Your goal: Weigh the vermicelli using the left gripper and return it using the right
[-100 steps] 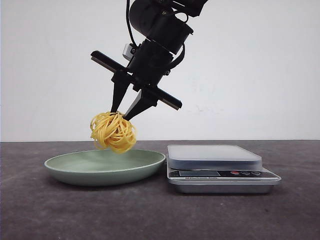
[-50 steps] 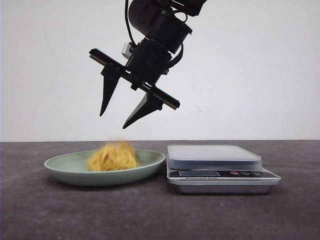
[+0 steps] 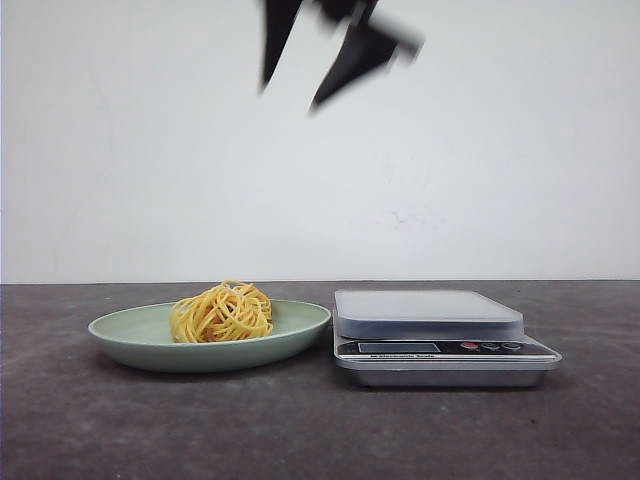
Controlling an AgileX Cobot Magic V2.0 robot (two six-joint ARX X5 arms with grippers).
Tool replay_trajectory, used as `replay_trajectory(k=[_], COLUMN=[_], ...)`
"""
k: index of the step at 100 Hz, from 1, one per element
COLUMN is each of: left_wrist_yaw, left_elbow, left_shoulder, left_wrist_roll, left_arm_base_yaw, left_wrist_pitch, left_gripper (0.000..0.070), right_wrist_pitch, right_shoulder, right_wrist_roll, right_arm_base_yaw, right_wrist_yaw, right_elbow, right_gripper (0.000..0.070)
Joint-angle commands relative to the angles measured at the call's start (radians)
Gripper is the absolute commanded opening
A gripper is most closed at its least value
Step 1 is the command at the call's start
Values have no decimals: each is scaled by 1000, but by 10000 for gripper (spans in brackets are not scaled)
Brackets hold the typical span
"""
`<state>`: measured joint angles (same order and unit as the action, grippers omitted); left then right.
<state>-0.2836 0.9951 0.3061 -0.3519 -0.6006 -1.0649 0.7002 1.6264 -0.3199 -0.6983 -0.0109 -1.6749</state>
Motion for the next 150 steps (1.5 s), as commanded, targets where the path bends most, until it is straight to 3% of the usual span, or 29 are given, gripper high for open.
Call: replay_trajectory(k=[1, 34, 51, 79, 82, 87, 95, 122, 150], left_wrist_yaw=[-5, -11, -12, -12, -12, -12, -12, -12, -12], left_elbow=[13, 13, 13, 13, 13, 13, 13, 13, 14], left_shoulder=[0, 0, 0, 0, 0, 0, 0, 0, 0], left_wrist_roll=[3, 26, 27, 34, 35, 39, 53, 57, 52], left_arm_base_yaw=[-6, -6, -6, -6, -6, -6, -6, -6, -6], left_wrist_pitch=[14, 14, 29, 69, 71, 71, 71, 79, 77], left_gripper=[348, 348, 348, 345, 327, 228, 22, 0, 0], right_wrist_pitch=[36, 335, 469, 487, 487, 486, 486, 404, 414], right_shoulder=[-57, -418, -575, -830, -852, -887, -935, -1043, -1054], right_wrist_roll=[114, 193, 190, 142, 137, 135, 137, 136, 121], right_arm_base_yaw=[-11, -21, -24, -54, -54, -54, -54, -54, -54], right_wrist_yaw=[-52, -260, -286, -282, -287, -299, -312, -302, -302], right_elbow=[-22, -21, -15, 87, 106, 140, 200, 363, 377], right_gripper=[345, 350, 350, 344, 324, 245, 1, 3, 3])
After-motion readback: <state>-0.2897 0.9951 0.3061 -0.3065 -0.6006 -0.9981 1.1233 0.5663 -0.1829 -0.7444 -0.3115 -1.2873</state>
